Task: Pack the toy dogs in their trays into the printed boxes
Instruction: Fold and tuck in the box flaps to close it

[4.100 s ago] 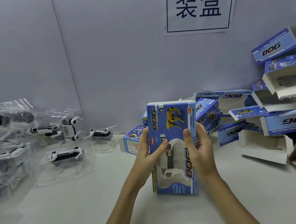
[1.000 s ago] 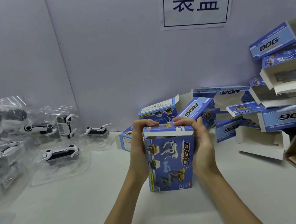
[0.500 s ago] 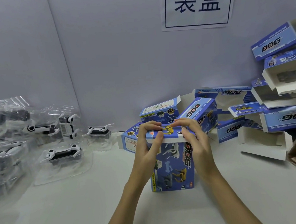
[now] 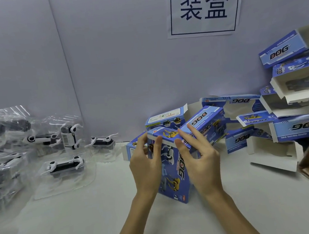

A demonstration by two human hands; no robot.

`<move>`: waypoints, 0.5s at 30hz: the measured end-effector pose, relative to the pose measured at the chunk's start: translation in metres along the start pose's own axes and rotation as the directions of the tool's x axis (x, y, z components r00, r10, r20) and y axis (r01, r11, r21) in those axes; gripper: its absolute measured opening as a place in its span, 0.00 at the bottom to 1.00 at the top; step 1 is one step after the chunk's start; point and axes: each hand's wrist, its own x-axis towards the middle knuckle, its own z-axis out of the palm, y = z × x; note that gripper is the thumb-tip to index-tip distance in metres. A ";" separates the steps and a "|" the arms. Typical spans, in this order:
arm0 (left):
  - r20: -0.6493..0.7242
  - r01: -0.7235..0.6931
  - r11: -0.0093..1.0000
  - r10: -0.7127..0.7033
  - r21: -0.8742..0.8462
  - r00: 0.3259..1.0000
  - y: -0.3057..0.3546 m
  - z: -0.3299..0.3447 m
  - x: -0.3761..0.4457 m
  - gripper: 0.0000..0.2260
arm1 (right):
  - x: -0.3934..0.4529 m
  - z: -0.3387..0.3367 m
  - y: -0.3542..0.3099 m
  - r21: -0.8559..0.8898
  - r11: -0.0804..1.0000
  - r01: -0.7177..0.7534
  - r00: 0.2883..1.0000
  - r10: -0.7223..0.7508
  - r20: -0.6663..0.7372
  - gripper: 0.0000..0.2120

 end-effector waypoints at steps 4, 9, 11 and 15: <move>0.366 0.021 0.990 0.032 -0.141 0.930 0.004 0.002 -0.002 0.41 | 0.001 -0.001 -0.001 0.156 0.970 -0.188 0.974 0.205 -0.099 0.17; 0.407 -0.242 0.933 0.118 0.266 0.906 0.010 0.006 -0.009 0.63 | 0.009 -0.007 -0.001 0.217 0.950 -0.226 0.971 0.238 -0.029 0.15; 0.373 -0.217 0.941 0.110 0.260 0.921 0.014 0.007 -0.009 0.62 | 0.011 -0.008 0.000 0.207 0.953 -0.221 0.975 0.217 0.045 0.15; 0.412 -0.331 0.887 0.184 0.321 0.892 0.015 0.001 -0.001 0.62 | 0.018 -0.020 0.004 0.252 0.927 -0.276 0.951 0.225 0.213 0.18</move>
